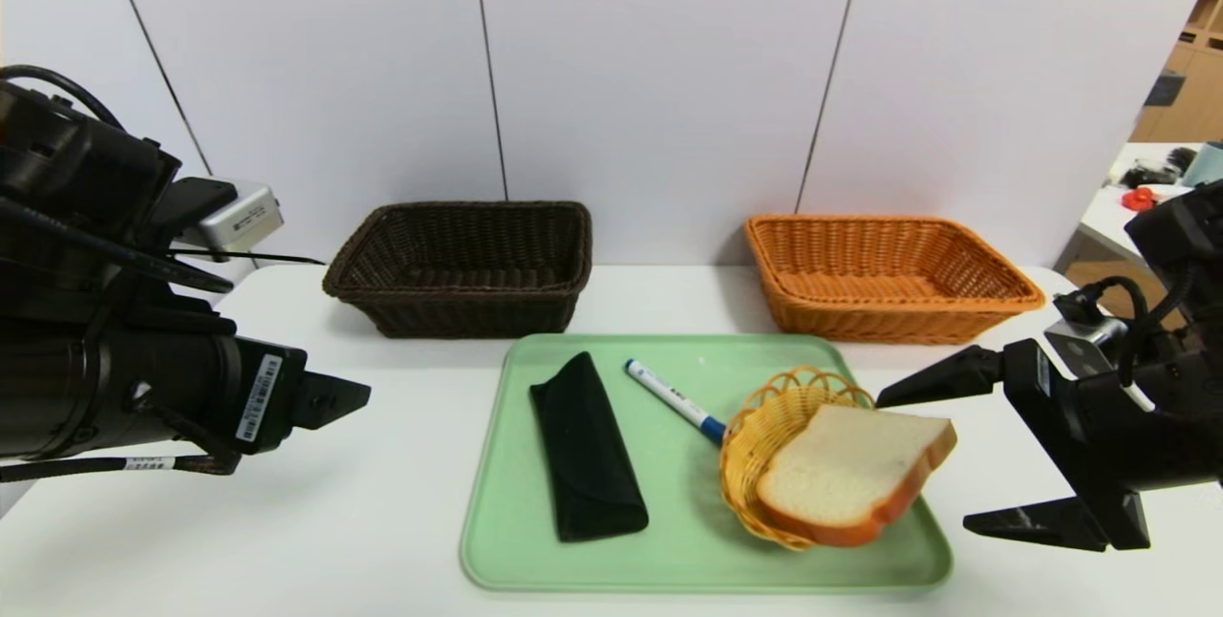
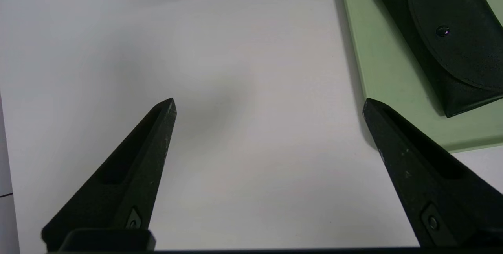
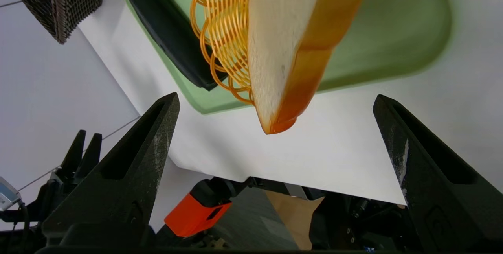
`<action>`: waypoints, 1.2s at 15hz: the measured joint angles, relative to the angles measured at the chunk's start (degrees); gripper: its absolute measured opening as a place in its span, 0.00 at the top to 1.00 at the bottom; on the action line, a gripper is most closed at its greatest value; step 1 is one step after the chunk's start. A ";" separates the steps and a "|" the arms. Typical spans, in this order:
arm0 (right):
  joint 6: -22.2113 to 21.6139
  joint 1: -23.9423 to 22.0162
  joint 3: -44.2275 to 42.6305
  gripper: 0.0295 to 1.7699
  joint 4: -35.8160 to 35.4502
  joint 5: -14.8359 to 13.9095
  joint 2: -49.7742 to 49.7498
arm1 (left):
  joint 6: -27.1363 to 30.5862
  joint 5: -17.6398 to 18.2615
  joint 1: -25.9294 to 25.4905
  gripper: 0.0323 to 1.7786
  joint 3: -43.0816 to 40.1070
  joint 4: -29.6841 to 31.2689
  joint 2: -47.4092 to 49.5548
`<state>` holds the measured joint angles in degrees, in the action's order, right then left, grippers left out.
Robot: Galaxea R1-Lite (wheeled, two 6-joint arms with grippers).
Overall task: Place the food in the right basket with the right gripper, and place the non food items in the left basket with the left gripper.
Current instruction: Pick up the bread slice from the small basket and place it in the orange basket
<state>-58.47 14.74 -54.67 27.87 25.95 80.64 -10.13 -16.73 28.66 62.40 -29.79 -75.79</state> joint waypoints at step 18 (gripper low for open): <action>-2.33 -0.72 2.86 0.55 -7.58 3.60 4.91 | -1.91 0.16 -0.39 0.05 -0.11 0.39 -0.50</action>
<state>-60.79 14.02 -51.81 20.29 29.55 85.55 -12.04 -16.57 28.27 62.29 -29.40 -76.29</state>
